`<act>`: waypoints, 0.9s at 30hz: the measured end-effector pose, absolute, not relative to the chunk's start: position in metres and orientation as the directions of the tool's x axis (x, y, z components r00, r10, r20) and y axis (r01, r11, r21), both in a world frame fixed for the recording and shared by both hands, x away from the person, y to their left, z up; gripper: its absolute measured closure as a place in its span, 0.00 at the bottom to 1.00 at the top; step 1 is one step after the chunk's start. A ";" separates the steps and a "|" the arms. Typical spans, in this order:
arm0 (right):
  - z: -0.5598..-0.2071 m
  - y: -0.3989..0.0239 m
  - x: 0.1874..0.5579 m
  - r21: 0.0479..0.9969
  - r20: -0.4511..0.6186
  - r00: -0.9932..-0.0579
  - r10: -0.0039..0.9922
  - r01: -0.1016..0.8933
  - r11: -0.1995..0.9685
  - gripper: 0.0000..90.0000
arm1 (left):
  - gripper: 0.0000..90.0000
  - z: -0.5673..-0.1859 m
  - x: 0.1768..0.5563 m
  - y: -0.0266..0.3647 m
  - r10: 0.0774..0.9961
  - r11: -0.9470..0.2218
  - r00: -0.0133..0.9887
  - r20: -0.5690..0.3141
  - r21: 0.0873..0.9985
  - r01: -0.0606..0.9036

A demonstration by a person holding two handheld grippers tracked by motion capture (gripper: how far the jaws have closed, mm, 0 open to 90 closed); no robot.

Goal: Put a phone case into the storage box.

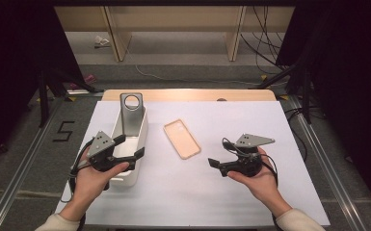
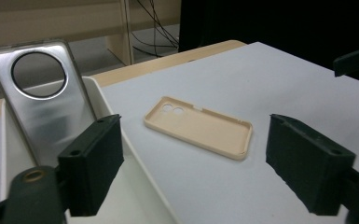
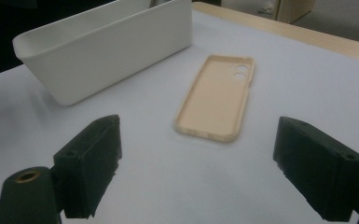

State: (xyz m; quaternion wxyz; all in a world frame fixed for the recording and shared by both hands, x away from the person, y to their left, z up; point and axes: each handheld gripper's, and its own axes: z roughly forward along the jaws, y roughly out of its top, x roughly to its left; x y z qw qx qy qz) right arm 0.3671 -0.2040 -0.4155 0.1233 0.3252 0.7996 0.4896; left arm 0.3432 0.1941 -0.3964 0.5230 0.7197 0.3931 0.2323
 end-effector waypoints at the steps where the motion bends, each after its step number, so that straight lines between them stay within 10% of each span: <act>1: -0.415 -0.204 0.367 0.863 0.126 -0.756 0.642 0.403 0.305 0.18 | 0.24 -0.395 0.342 0.191 0.805 -0.137 0.588 -0.083 0.937 0.321; 14: -0.408 -0.216 0.359 0.875 0.117 -0.741 0.661 0.392 0.283 0.18 | 0.96 -0.390 0.357 0.101 0.726 -0.248 0.680 -0.105 0.882 0.402; 27: -0.409 -0.220 0.360 0.876 0.131 -0.737 0.663 0.400 0.271 0.18 | 1.00 -0.446 0.425 0.037 0.772 -0.385 0.632 -0.074 0.736 0.557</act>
